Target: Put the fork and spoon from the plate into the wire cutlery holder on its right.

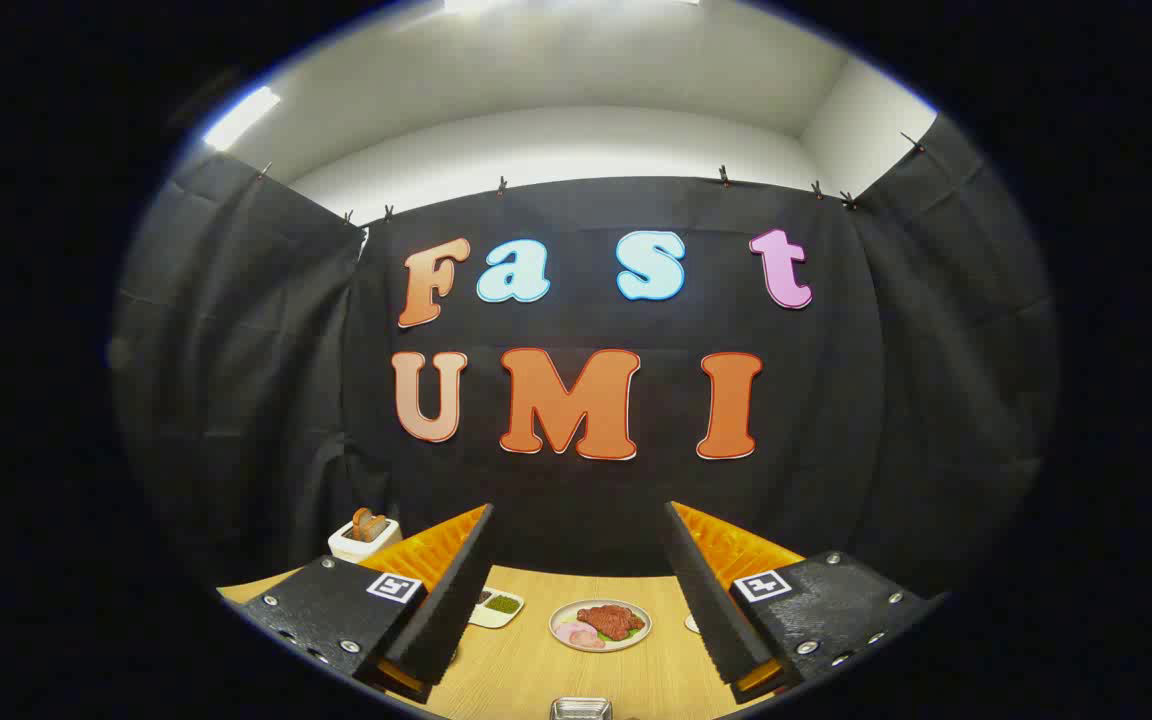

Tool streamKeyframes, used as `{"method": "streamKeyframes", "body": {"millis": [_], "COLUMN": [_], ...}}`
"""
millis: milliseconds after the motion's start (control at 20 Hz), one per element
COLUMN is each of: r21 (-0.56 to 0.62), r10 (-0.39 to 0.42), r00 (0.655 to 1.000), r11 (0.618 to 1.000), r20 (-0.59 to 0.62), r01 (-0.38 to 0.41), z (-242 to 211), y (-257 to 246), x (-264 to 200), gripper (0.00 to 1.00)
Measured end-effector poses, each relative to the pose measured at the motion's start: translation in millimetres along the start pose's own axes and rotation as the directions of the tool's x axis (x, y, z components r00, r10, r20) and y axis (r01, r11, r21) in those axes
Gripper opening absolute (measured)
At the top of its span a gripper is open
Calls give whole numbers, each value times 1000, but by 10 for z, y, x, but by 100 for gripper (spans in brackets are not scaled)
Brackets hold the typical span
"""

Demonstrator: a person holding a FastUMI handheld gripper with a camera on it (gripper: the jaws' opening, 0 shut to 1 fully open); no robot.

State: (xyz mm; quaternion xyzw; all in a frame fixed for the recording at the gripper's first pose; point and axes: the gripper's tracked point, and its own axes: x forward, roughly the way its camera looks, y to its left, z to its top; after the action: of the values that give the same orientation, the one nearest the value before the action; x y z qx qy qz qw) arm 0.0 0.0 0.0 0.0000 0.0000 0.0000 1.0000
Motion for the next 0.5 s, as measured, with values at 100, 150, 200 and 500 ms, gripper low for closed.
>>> {"method": "streamKeyframes", "body": {"millis": [100, 150, 200, 500], "r21": [1, 3, 5, 16], "r10": [2, 1, 4, 9], "r00": [1000, 1000, 1000, 1000], "r11": [1000, 1000, 1000, 1000], "r20": [6, 10, 14, 30], "r01": [-2, -1, -4, -10], "z": [32, 54, 67, 148], "y": [12, 18, 40, 188], "x": [-14, -10, -13, -2], "gripper": [97, 97, 97, 97]}}
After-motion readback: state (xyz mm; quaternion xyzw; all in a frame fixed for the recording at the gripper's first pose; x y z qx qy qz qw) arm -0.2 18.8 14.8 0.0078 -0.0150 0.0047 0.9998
